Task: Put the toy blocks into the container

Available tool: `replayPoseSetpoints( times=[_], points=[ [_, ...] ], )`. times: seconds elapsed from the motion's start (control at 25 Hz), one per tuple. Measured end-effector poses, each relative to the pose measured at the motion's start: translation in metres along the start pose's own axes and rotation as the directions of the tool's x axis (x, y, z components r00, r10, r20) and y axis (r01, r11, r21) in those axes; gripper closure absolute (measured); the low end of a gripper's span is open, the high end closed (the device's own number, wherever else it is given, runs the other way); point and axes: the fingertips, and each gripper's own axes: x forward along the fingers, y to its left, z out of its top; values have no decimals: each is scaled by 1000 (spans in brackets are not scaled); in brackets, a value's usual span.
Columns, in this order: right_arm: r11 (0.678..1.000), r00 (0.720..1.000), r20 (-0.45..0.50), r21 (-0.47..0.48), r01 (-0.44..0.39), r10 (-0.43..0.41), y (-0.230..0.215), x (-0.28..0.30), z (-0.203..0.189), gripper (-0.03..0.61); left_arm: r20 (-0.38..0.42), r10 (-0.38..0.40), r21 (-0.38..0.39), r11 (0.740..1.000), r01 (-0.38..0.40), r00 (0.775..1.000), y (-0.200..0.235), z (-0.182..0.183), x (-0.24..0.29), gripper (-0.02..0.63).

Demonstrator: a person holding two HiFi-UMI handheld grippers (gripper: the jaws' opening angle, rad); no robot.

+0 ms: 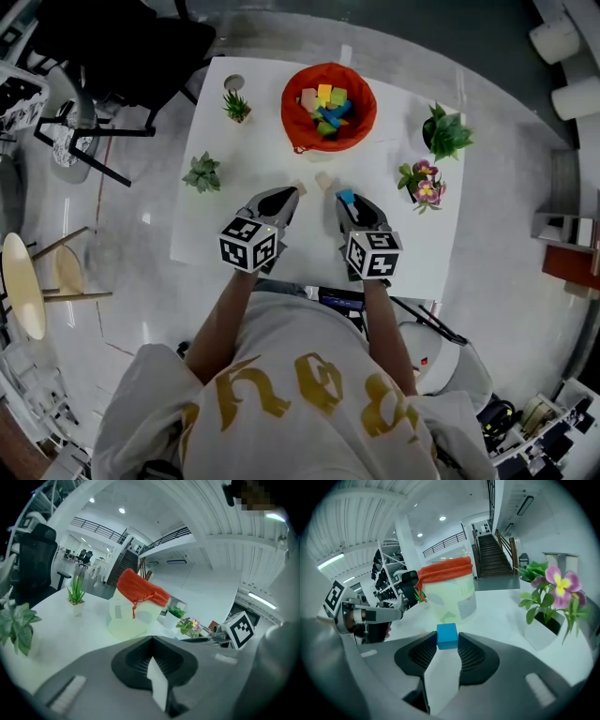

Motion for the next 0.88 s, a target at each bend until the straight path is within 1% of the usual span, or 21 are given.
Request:
replayPoseSetpoints(
  times=[0.08, 0.24, 0.52, 0.64, 0.88],
  points=[
    [1000, 1000, 20, -9, -4, 4, 3, -4, 7, 410, 22, 1, -1, 1000, -1, 1000, -2, 10, -4, 614],
    [998, 999, 38, -57, 8, -6, 9, -10, 19, 410, 59, 9, 16, 1000, -10, 998, -5, 28, -12, 614],
    [997, 997, 83, -73, 11, -5, 16, -21, 40, 410, 101, 32, 46, 998, -37, 994, -8, 49, -22, 614],
    [997, 994, 110, -79, 15, -7, 18, -27, 50, 410, 124, 26, 57, 998, -33, 992, -13, 59, -25, 614],
    [997, 989, 150, -78, 12, 0, 24, -37, 67, 410, 184, -3, 47, 999, -6, 983, -22, 81, -33, 614]
  ],
)
